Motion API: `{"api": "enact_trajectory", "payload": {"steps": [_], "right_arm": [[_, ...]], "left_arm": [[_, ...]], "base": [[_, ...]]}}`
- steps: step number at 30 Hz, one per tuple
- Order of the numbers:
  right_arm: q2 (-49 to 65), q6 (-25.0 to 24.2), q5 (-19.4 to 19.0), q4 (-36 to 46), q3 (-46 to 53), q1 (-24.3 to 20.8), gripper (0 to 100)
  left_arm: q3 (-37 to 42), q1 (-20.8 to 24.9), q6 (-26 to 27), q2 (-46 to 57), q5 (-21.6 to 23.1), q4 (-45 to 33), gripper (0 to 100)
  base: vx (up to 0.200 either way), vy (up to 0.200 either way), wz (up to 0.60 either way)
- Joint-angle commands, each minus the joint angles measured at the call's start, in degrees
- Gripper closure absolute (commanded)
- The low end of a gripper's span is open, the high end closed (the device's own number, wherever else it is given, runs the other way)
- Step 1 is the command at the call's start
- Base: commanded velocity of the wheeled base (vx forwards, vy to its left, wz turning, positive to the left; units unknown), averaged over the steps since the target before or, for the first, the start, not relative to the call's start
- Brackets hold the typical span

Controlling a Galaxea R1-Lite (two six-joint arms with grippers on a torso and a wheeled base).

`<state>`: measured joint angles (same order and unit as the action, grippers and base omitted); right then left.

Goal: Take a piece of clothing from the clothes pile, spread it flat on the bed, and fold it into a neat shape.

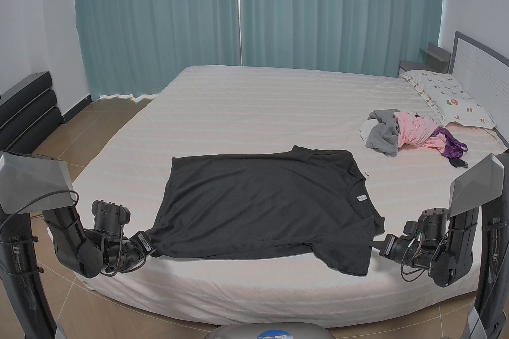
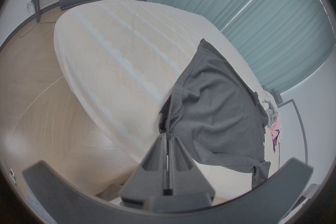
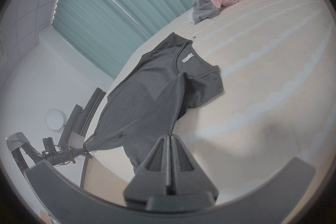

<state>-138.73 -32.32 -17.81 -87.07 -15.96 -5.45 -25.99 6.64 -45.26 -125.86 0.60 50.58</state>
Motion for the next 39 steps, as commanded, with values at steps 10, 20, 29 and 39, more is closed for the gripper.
{"api": "enact_trajectory", "payload": {"steps": [10, 20, 29, 39], "right_arm": [[6.28, 0.06, -4.60, -0.47, 6.55, 2.72, 100], [9.27, 0.50, -7.24, -1.70, 12.09, 3.96, 100], [13.31, 1.03, -7.24, -1.62, 15.96, 4.39, 100], [14.28, 4.37, -7.15, 4.18, 15.96, 5.10, 100]], "left_arm": [[1.38, -0.40, 0.79, 3.69, -0.25, -0.31, 100], [3.14, -2.07, 4.39, 5.88, -0.51, -0.39, 100], [5.86, -2.16, 5.62, 7.64, -0.51, -0.22, 100], [7.53, -2.34, 5.98, 7.99, -0.51, -0.04, 100]], "base": [[0.000, 0.000, 0.00], [0.000, 0.000, 0.00], [0.000, 0.000, 0.00], [0.000, 0.000, 0.00]]}}
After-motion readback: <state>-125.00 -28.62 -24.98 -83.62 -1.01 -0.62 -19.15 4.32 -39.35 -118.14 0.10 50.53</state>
